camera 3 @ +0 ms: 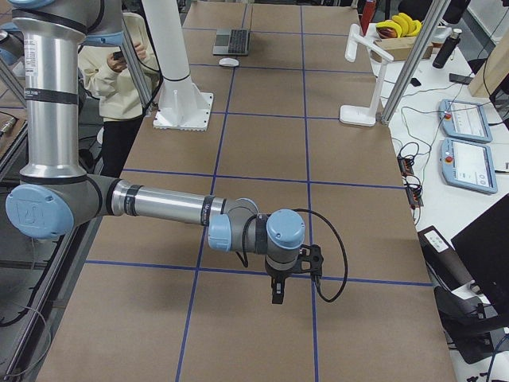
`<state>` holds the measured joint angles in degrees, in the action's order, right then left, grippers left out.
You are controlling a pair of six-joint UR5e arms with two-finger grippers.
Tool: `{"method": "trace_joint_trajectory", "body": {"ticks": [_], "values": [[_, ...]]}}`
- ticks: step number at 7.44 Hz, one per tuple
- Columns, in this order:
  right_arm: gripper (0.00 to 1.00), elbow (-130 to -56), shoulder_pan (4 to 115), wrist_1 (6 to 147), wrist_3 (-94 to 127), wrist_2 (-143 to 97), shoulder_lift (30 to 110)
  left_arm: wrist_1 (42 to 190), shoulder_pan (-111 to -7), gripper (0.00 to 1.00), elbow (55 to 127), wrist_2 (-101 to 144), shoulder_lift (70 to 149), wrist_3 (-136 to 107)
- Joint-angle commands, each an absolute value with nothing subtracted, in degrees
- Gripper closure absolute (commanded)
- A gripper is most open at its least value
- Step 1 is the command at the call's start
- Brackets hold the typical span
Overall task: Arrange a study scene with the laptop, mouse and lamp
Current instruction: 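Lower the left gripper toward the silver laptop's near edge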
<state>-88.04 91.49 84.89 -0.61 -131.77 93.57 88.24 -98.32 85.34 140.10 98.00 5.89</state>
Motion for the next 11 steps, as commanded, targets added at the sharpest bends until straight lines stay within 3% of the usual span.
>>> {"method": "trace_joint_trajectory", "body": {"ticks": [1,3,8,11], "values": [[0.0,-89.81,91.49,83.6,-1.49,-131.84,94.56,87.37,-98.26,0.0,85.86,140.18,97.74,5.02],[0.0,-90.35,91.49,77.54,-0.54,-131.84,96.92,86.66,-97.74,0.0,91.29,140.1,94.06,-10.36],[0.0,-90.44,89.39,77.96,-0.17,-135.53,98.96,86.66,-90.45,0.0,114.14,140.62,70.36,-49.6],[0.0,-89.74,89.21,77.61,-4.83,-135.52,99.23,86.66,-90.18,0.0,116.02,143.0,65.13,-63.31]]}}
